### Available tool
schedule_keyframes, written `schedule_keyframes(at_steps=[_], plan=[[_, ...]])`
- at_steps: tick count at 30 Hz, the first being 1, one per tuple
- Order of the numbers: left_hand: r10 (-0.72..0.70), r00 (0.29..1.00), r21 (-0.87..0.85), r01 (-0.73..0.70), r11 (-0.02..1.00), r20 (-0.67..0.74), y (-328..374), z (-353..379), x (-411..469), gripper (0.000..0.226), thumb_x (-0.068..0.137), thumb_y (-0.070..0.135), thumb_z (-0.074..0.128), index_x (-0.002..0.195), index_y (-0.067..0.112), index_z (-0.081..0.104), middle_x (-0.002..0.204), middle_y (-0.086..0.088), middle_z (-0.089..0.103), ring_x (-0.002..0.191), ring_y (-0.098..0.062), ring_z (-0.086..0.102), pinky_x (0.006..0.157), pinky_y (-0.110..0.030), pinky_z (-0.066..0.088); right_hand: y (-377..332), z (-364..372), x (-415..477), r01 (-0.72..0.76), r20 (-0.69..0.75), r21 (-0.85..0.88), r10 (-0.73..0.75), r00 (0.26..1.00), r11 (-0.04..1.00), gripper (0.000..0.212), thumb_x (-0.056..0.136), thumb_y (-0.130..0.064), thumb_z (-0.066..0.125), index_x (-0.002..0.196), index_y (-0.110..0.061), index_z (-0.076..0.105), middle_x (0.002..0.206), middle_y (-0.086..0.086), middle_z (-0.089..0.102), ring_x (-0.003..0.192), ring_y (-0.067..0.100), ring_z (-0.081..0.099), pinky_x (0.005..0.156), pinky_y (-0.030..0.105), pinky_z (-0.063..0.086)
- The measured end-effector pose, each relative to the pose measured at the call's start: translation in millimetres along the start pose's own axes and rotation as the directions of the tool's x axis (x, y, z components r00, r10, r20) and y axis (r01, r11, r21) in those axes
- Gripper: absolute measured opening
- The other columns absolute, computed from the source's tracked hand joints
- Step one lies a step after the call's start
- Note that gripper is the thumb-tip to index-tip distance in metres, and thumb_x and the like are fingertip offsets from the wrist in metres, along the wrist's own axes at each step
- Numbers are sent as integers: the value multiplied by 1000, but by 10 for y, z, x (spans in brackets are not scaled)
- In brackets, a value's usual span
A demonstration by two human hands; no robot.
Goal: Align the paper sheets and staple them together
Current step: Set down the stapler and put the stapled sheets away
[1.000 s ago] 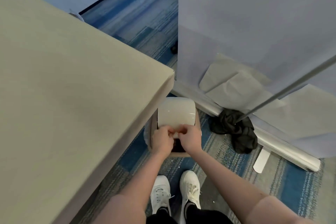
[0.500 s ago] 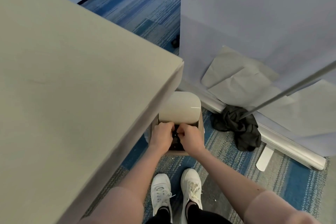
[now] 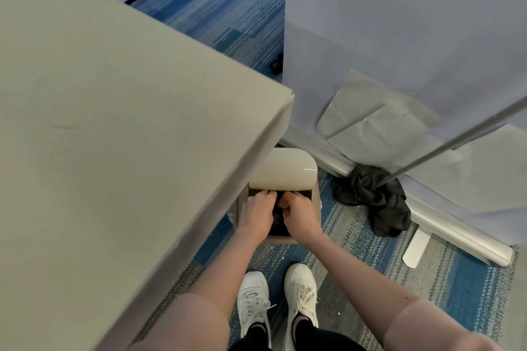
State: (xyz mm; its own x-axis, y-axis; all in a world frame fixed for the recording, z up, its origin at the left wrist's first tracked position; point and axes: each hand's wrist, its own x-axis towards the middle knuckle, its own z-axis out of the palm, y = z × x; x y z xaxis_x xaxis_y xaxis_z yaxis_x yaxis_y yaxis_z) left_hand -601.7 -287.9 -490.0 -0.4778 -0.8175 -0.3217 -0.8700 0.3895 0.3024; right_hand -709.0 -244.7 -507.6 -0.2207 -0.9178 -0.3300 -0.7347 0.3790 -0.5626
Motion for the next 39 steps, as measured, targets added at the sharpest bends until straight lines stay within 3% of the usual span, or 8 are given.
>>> schedule_keyframes(at_steps=[8,16,21,25,32,39], plan=[[4,1000,38,-4,999,12,-6,-58,11,28,89,-2,44,107,12,60,106,-14,67,98,-36,63,71,-44,48,-20,-6,-3,5,26,69,-6,1000,998,39,76,13,42,100,-8,65,100,8,70,94,26,63,79,39,52],[17,1000,17,-17,1000,5,-19,-47,3,18,91,5,49,106,13,57,109,-10,64,95,-36,65,71,-45,49,39,60,-5,31,-24,58,-29,999,998,27,75,12,46,90,-3,62,102,11,57,87,30,58,75,38,46],[21,1000,21,-21,1000,23,5,-59,-31,21,90,3,48,107,12,56,111,-9,58,95,-36,63,69,-42,46,59,90,-21,36,-18,69,-34,999,997,29,73,13,47,91,-3,62,101,7,51,85,27,54,68,28,36],[19,999,25,-20,999,33,6,-65,-45,24,89,2,49,109,12,56,113,-10,57,97,-36,63,70,-42,47,43,75,-5,15,-4,140,-14,1000,990,33,71,15,45,92,-5,60,102,6,50,80,20,53,74,33,48],[30,999,37,-31,999,18,16,-106,-49,22,90,3,47,107,12,57,112,-10,59,98,-34,63,72,-40,45,65,109,2,23,-16,119,-21,1000,993,27,74,13,46,89,-4,60,102,10,53,79,26,55,71,38,47],[16,1000,36,-17,999,13,14,-94,-47,28,89,0,48,112,12,57,116,-8,60,103,-31,61,79,-40,47,39,53,28,50,93,11,-51,994,999,34,75,8,50,103,-9,56,111,10,56,97,31,56,78,44,48]])
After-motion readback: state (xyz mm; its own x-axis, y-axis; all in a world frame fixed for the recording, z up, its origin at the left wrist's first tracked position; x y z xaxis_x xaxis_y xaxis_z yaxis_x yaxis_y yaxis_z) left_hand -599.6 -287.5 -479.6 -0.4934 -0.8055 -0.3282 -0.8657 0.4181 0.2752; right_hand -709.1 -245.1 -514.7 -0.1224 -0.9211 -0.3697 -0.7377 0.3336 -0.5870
